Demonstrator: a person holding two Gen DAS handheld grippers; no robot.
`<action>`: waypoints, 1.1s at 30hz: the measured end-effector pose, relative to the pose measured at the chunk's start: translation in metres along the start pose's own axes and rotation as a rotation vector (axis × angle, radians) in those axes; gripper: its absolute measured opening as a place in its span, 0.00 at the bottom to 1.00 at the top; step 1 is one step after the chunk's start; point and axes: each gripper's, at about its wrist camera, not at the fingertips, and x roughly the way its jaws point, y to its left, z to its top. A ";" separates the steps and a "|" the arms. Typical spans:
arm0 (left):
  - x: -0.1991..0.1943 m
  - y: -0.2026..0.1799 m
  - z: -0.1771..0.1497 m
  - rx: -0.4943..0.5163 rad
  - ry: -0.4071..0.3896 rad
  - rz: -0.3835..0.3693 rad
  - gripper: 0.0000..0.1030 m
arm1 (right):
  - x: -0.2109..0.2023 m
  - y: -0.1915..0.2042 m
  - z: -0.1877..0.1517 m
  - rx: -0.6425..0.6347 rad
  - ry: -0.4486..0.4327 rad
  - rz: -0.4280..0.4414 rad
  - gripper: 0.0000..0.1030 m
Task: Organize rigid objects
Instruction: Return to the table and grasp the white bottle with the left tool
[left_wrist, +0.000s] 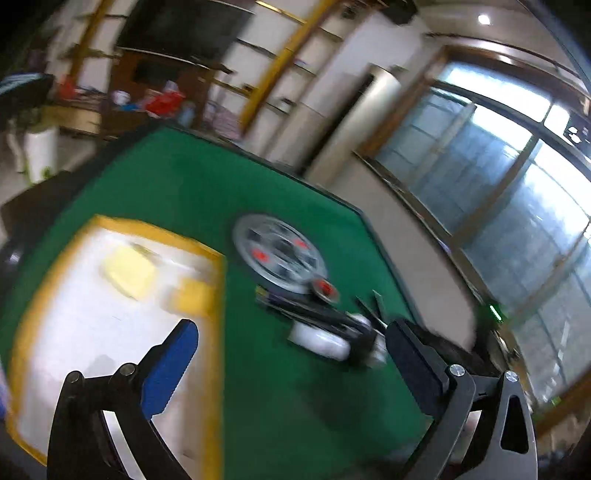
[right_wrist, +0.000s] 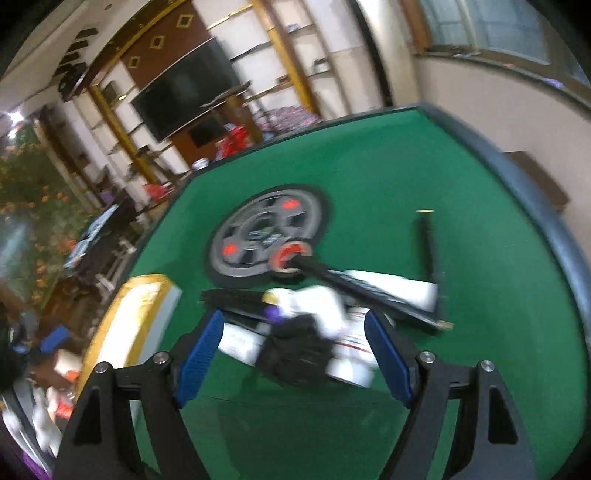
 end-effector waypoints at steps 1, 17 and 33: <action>0.003 -0.009 -0.008 0.011 0.005 -0.007 0.99 | 0.011 0.009 0.007 -0.013 0.026 0.039 0.76; 0.020 0.003 -0.035 -0.036 0.097 0.028 0.99 | 0.084 0.091 -0.007 -0.128 0.405 0.361 0.76; 0.151 -0.041 -0.015 0.076 0.220 0.184 0.99 | -0.005 -0.029 -0.025 0.122 0.127 0.249 0.76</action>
